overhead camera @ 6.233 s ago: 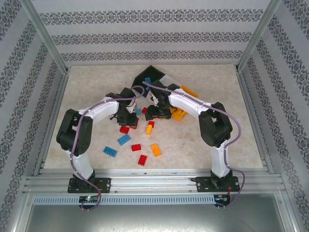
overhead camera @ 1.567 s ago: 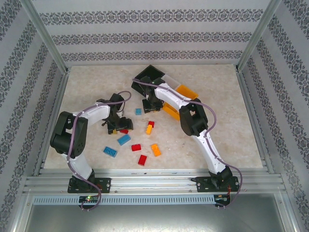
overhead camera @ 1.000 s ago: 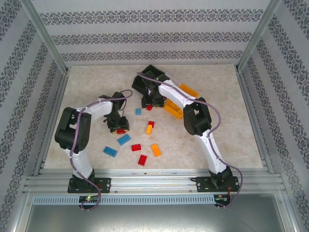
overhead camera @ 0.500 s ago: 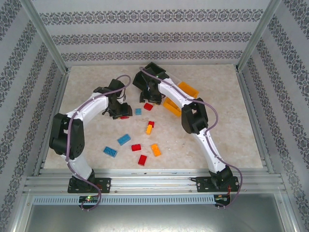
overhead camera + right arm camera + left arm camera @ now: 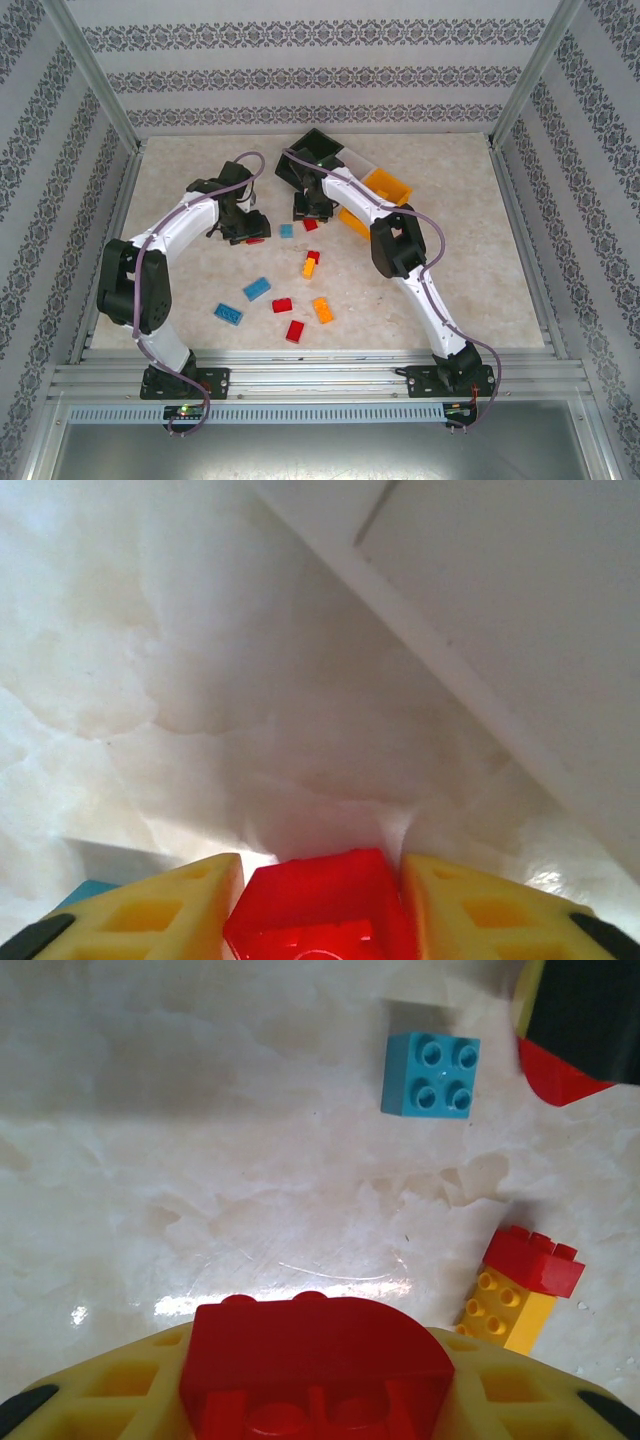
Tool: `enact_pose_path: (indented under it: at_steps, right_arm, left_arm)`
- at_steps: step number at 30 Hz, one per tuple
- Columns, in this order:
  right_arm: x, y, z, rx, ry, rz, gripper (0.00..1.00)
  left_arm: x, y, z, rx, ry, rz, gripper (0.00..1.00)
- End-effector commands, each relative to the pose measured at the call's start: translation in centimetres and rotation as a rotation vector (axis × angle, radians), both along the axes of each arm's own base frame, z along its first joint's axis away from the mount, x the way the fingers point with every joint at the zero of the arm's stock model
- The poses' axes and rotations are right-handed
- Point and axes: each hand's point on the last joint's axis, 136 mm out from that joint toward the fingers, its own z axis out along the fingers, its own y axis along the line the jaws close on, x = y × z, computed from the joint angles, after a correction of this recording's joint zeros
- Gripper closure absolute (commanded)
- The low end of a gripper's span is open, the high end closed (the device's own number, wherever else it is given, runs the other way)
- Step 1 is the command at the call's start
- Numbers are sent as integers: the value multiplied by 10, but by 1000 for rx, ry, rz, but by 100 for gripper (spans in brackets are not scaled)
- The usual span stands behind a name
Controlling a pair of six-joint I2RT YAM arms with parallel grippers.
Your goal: Sort the legos into containers by color
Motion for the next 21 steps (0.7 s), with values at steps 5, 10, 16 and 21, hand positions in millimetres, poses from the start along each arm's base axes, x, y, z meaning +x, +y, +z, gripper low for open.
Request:
enact_pose_path:
  at_steps: [5,10,16,21]
  right_arm:
    - [-12,-9,4,-61,16,39,69]
    - [-5,-13,56,14,-44,14,69]
    - [31,-48,107,63,-177,-72,69]
    - [67,-82,103,44,-209,-127,66]
  left_arm:
    - [-2,5,15,-16,-21,7,61]
    - [15,-5,28,-67,-57,24,61]
    - [37,-20,33,-138,-79,43,61]
    - [56,-40,38,-212,-99,39,61]
